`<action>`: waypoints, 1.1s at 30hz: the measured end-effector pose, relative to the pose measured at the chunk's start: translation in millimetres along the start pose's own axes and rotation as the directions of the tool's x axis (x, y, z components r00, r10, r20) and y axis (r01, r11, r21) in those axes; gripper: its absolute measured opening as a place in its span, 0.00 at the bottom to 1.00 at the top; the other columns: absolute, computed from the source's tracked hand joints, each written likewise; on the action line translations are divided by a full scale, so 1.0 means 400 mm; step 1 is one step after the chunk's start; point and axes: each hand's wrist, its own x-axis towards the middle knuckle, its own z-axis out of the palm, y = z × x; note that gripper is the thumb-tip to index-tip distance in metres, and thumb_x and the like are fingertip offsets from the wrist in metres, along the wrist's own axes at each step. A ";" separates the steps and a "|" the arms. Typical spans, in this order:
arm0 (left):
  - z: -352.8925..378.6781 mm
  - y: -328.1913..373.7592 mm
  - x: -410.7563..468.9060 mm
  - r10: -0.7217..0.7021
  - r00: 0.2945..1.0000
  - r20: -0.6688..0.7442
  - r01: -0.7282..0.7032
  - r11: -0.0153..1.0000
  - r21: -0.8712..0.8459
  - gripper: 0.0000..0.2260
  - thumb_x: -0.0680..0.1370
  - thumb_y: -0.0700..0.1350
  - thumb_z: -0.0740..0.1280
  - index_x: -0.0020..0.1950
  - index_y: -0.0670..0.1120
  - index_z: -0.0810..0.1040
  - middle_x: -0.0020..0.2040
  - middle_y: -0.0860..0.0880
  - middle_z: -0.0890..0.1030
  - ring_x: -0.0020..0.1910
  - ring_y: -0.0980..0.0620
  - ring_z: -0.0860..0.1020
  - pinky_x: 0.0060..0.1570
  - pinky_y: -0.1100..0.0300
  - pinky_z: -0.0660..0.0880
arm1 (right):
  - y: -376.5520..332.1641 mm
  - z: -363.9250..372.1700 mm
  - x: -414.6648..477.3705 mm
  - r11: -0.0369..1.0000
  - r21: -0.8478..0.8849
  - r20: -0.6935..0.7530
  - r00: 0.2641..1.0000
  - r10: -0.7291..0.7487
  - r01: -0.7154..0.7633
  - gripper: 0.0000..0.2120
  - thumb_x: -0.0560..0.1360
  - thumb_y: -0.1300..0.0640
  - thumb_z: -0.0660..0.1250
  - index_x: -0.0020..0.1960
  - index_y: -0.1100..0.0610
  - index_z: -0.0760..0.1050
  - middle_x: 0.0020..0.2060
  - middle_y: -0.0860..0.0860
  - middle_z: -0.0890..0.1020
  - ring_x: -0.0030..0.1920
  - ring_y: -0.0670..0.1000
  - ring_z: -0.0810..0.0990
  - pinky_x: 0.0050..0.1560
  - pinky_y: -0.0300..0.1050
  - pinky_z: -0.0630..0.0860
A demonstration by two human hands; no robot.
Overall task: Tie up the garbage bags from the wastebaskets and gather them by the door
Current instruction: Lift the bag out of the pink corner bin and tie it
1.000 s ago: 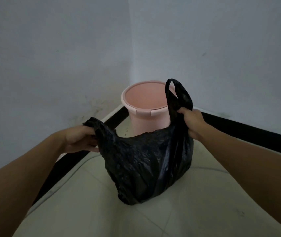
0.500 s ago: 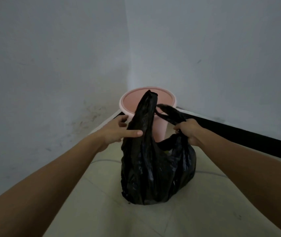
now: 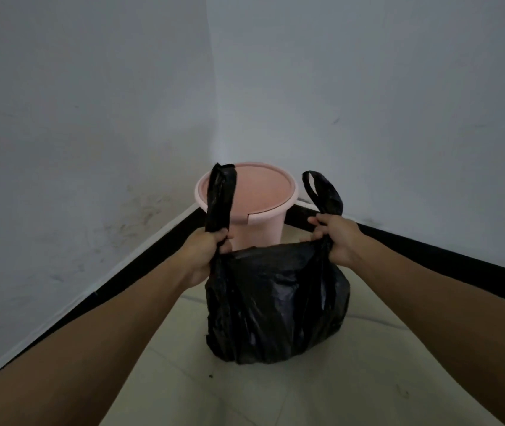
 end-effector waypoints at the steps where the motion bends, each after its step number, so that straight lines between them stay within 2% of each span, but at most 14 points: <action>1: -0.001 -0.007 0.003 0.042 0.999 -0.016 -0.039 0.988 0.149 0.12 0.83 0.41 0.56 0.40 0.43 0.71 0.25 0.50 0.68 0.25 0.53 0.66 0.28 0.61 0.63 | 0.004 -0.002 0.007 0.997 -0.074 0.012 1.000 0.020 -0.019 0.11 0.82 0.58 0.58 0.45 0.62 0.73 0.16 0.49 0.66 0.21 0.48 0.67 0.38 0.46 0.76; 2: 0.001 -0.014 0.001 0.099 0.995 -0.012 -0.089 0.939 0.331 0.12 0.82 0.41 0.57 0.39 0.44 0.71 0.26 0.49 0.68 0.26 0.53 0.65 0.28 0.60 0.61 | 0.013 -0.002 0.009 0.982 -0.186 0.027 0.999 0.035 -0.030 0.11 0.82 0.57 0.58 0.44 0.61 0.71 0.16 0.49 0.65 0.18 0.46 0.63 0.30 0.42 0.72; 4: 0.015 -0.022 -0.009 0.192 0.979 0.071 -0.190 0.730 0.657 0.11 0.80 0.40 0.59 0.37 0.46 0.71 0.30 0.49 0.70 0.29 0.53 0.67 0.29 0.59 0.62 | 0.039 0.000 0.014 0.910 -0.414 0.044 0.998 0.050 -0.027 0.12 0.82 0.54 0.60 0.42 0.60 0.69 0.20 0.50 0.65 0.17 0.46 0.60 0.23 0.37 0.63; 7: 0.037 -0.039 -0.016 0.217 0.954 0.208 -0.288 0.455 0.843 0.08 0.80 0.40 0.60 0.40 0.45 0.70 0.34 0.48 0.71 0.35 0.49 0.70 0.33 0.57 0.63 | 0.077 -0.006 0.021 0.785 -0.619 0.051 0.998 0.022 0.015 0.12 0.81 0.52 0.61 0.45 0.60 0.70 0.29 0.55 0.69 0.24 0.50 0.64 0.26 0.39 0.63; 9: 0.038 -0.048 -0.012 0.203 0.956 0.213 -0.284 0.447 0.848 0.12 0.81 0.42 0.59 0.37 0.46 0.68 0.33 0.48 0.70 0.36 0.47 0.69 0.34 0.56 0.61 | 0.090 -0.013 0.030 0.684 -0.724 0.084 0.996 -0.041 0.089 0.13 0.80 0.53 0.62 0.44 0.62 0.72 0.31 0.57 0.71 0.28 0.52 0.67 0.31 0.43 0.66; 13: 0.042 -0.069 0.003 0.136 0.976 0.172 -0.218 0.543 0.811 0.15 0.81 0.43 0.58 0.34 0.46 0.64 0.30 0.48 0.67 0.30 0.50 0.65 0.32 0.57 0.59 | 0.106 -0.007 0.024 0.371 -0.895 0.220 0.969 -0.110 0.246 0.13 0.81 0.52 0.61 0.48 0.62 0.74 0.34 0.56 0.75 0.37 0.56 0.74 0.39 0.47 0.69; 14: 0.045 -0.076 0.007 0.114 0.982 0.152 -0.190 0.544 0.818 0.15 0.81 0.43 0.58 0.34 0.45 0.65 0.31 0.48 0.67 0.30 0.51 0.65 0.32 0.57 0.59 | 0.107 -0.002 0.018 0.346 -0.894 0.263 0.958 -0.111 0.285 0.11 0.80 0.53 0.61 0.49 0.61 0.75 0.35 0.55 0.75 0.37 0.56 0.74 0.39 0.46 0.69; 16: 0.048 -0.090 0.017 0.081 0.991 0.109 -0.135 0.511 0.849 0.13 0.81 0.42 0.58 0.37 0.41 0.70 0.32 0.46 0.67 0.30 0.50 0.65 0.29 0.58 0.59 | 0.102 0.011 0.005 0.427 -0.846 0.323 0.944 -0.064 0.319 0.03 0.76 0.59 0.63 0.47 0.60 0.74 0.36 0.54 0.74 0.34 0.52 0.71 0.36 0.44 0.68; 19: 0.059 -0.103 0.029 0.084 0.991 0.103 -0.128 0.401 0.907 0.11 0.80 0.42 0.58 0.44 0.36 0.74 0.40 0.36 0.74 0.39 0.40 0.73 0.34 0.57 0.63 | 0.090 0.032 -0.014 0.674 -0.699 0.419 0.901 0.113 0.241 0.07 0.71 0.62 0.67 0.49 0.59 0.73 0.42 0.56 0.71 0.33 0.48 0.67 0.33 0.41 0.63; 22: 0.078 -0.106 0.027 0.095 0.975 0.201 -0.221 0.312 0.924 0.15 0.83 0.45 0.56 0.50 0.33 0.75 0.49 0.33 0.79 0.48 0.36 0.77 0.40 0.56 0.65 | 0.079 0.053 -0.034 0.752 -0.617 0.490 0.861 0.135 0.233 0.14 0.75 0.46 0.68 0.55 0.53 0.78 0.49 0.50 0.79 0.42 0.48 0.71 0.36 0.39 0.65; 24: 0.083 -0.106 0.021 0.085 0.952 0.296 -0.308 0.282 0.909 0.14 0.83 0.45 0.56 0.50 0.35 0.75 0.50 0.35 0.79 0.49 0.37 0.77 0.41 0.57 0.65 | 0.075 0.062 -0.034 0.767 -0.604 0.416 0.907 0.071 0.217 0.18 0.75 0.37 0.64 0.52 0.51 0.77 0.44 0.48 0.79 0.37 0.47 0.69 0.33 0.39 0.65; 26: 0.077 -0.110 0.020 0.078 0.934 0.350 -0.357 0.271 0.894 0.10 0.82 0.45 0.58 0.50 0.40 0.74 0.51 0.36 0.80 0.49 0.39 0.77 0.41 0.56 0.67 | 0.082 0.059 -0.015 0.780 -0.598 0.285 0.958 -0.009 0.186 0.22 0.73 0.35 0.66 0.48 0.54 0.74 0.38 0.50 0.73 0.30 0.47 0.65 0.28 0.39 0.62; 29: 0.056 -0.112 0.019 0.046 0.929 0.368 -0.361 0.339 0.869 0.08 0.81 0.47 0.60 0.53 0.43 0.74 0.51 0.41 0.80 0.50 0.42 0.78 0.44 0.57 0.70 | 0.097 0.052 0.006 0.844 -0.519 0.182 0.982 -0.043 0.133 0.16 0.78 0.44 0.65 0.43 0.57 0.71 0.33 0.52 0.69 0.26 0.47 0.62 0.25 0.40 0.60; 33: 0.023 -0.101 0.002 -0.072 0.935 0.346 -0.232 0.614 0.754 0.05 0.79 0.44 0.65 0.47 0.45 0.78 0.43 0.48 0.80 0.43 0.52 0.78 0.42 0.64 0.72 | 0.087 0.052 -0.004 0.975 -0.221 0.156 0.988 0.016 0.019 0.10 0.81 0.52 0.61 0.43 0.55 0.72 0.30 0.51 0.70 0.24 0.47 0.64 0.24 0.40 0.61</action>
